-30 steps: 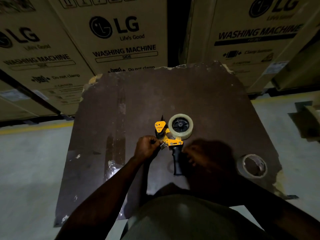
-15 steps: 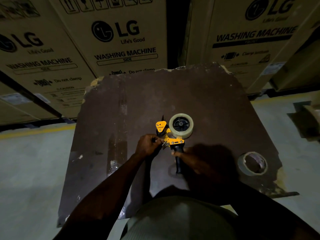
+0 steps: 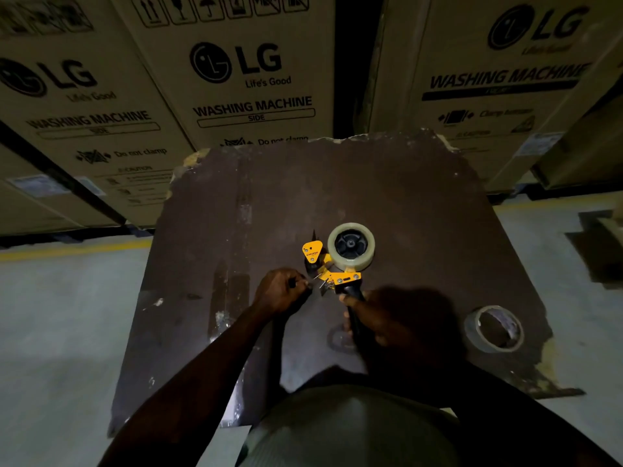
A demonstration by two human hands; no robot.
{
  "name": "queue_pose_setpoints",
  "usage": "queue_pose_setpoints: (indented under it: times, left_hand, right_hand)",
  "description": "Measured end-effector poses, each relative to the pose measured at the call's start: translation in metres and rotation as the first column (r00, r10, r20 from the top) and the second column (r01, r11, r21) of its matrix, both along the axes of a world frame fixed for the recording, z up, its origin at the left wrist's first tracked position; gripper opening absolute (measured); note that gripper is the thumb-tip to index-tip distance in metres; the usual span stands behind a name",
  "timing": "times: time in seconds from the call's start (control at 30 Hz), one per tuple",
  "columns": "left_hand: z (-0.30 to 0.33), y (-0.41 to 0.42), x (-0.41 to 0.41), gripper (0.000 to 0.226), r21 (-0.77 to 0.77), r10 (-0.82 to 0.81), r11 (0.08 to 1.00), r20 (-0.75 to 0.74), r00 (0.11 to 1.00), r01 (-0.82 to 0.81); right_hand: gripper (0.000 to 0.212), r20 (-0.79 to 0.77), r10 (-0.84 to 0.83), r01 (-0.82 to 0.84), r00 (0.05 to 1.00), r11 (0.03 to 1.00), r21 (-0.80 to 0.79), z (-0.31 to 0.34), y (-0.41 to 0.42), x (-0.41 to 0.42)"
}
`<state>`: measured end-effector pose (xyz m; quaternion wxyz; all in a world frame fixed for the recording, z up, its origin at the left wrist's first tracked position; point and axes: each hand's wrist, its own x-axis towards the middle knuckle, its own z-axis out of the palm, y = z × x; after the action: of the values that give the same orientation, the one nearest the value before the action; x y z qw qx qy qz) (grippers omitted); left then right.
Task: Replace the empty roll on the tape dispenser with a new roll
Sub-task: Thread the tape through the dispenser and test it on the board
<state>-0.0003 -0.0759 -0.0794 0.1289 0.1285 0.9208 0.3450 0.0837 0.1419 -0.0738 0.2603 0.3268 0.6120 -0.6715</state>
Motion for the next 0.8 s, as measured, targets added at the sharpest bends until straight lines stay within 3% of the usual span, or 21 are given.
queue_pose_setpoints:
  times: [0.27, 0.53, 0.73, 0.8]
  left_hand:
    - [-0.013, -0.044, 0.0, 0.04, 0.073, -0.109, 0.99, -0.111, 0.988, 0.117]
    - [0.009, -0.054, -0.003, 0.032, -0.124, -0.353, 0.936, -0.301, 0.886, 0.331]
    - [0.004, -0.078, -0.002, 0.034, -0.164, -0.343, 0.938, -0.324, 0.881, 0.305]
    - [0.004, -0.079, -0.01, 0.036, -0.251, -0.28, 0.947, -0.325, 0.903, 0.203]
  right_hand:
    - [0.018, -0.028, -0.008, 0.009, 1.0, 1.0, 0.011, 0.003, -0.004, 0.001]
    - [0.016, -0.021, -0.031, 0.031, 0.999, 0.999, 0.031, 0.004, -0.004, 0.002]
    - [0.013, -0.014, -0.077, 0.077, 0.997, 0.997, -0.002, 0.005, -0.013, 0.003]
    - [0.014, -0.019, -0.07, 0.07, 0.997, 0.998, -0.006, 0.005, -0.013, 0.003]
